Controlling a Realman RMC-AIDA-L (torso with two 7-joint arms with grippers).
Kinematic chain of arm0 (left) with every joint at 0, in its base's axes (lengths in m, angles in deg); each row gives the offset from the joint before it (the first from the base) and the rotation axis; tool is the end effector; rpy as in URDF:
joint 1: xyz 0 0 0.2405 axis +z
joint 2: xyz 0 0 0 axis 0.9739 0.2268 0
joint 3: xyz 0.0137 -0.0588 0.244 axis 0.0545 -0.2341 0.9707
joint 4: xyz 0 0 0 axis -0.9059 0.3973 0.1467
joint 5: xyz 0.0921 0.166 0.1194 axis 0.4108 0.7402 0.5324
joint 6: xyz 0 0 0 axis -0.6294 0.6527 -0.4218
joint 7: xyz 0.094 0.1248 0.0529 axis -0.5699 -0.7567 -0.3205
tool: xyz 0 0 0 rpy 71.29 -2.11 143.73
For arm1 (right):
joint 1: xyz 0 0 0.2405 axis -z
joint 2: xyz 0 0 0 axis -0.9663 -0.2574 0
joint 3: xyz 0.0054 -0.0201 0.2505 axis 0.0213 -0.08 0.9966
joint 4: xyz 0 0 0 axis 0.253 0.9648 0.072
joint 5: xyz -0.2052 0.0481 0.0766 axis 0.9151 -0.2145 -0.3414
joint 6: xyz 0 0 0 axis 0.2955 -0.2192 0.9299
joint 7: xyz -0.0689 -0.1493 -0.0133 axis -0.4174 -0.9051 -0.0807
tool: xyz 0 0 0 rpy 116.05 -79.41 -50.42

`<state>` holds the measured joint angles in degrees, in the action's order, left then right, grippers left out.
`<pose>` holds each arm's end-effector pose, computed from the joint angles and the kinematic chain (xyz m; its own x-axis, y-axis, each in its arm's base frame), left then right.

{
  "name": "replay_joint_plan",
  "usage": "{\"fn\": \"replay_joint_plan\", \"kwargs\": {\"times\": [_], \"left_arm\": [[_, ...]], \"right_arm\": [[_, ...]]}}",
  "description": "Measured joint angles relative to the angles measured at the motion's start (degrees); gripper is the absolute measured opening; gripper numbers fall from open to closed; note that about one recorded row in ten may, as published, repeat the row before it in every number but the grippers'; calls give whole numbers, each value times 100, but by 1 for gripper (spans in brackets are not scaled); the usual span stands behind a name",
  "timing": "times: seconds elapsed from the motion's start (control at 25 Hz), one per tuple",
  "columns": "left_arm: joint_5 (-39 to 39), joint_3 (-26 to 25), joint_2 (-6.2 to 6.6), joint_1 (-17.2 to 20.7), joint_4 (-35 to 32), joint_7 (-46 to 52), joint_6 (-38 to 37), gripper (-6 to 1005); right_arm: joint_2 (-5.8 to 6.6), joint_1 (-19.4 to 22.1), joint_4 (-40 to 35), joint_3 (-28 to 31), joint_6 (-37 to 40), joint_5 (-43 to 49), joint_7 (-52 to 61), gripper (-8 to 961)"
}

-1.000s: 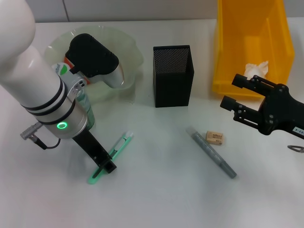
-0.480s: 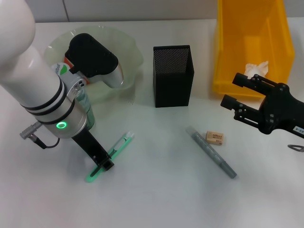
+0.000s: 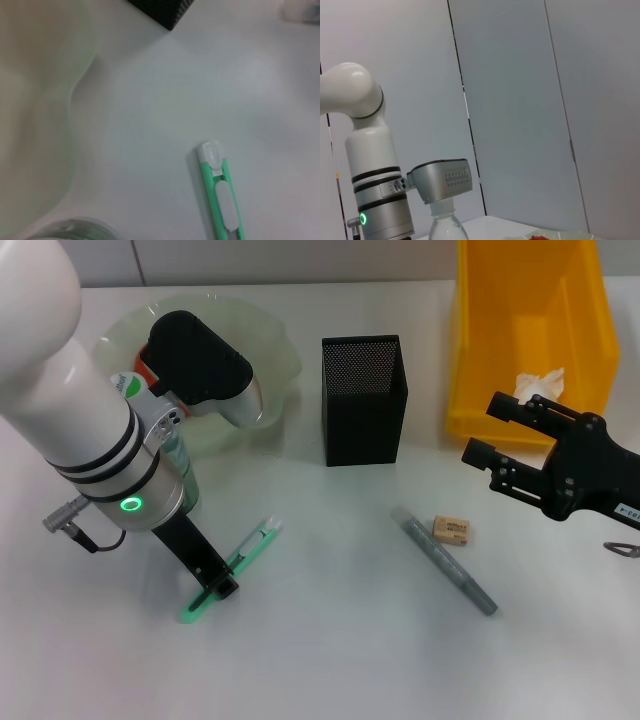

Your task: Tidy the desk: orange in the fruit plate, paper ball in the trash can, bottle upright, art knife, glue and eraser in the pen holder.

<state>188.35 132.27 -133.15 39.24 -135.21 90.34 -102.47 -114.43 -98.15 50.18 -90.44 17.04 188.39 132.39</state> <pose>-0.1964 0.3412 -0.0763 0.6573 0.6118 -0.4400 0.4983 -0.7909 -0.3553 0.2812 0.2938 -0.0163 0.6299 -0.1080 -0.7691 -0.4543 -0.8545 -0.2521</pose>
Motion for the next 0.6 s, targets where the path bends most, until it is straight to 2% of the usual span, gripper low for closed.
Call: {"fn": "replay_joint_plan", "kwargs": {"times": [0.2,0.44,0.6], "left_arm": [[33,0,4,-10,21,2,0,384],[41,-6,6,-14,15,3,-4,236],[39,-13,6,-22,14,-1,-4,227]], "right_arm": [[0,2,0,0,-3,0,0,686],[0,4,0,0,-7,0,0,686],[0,4,0,0,-11,0,0,686]]}}
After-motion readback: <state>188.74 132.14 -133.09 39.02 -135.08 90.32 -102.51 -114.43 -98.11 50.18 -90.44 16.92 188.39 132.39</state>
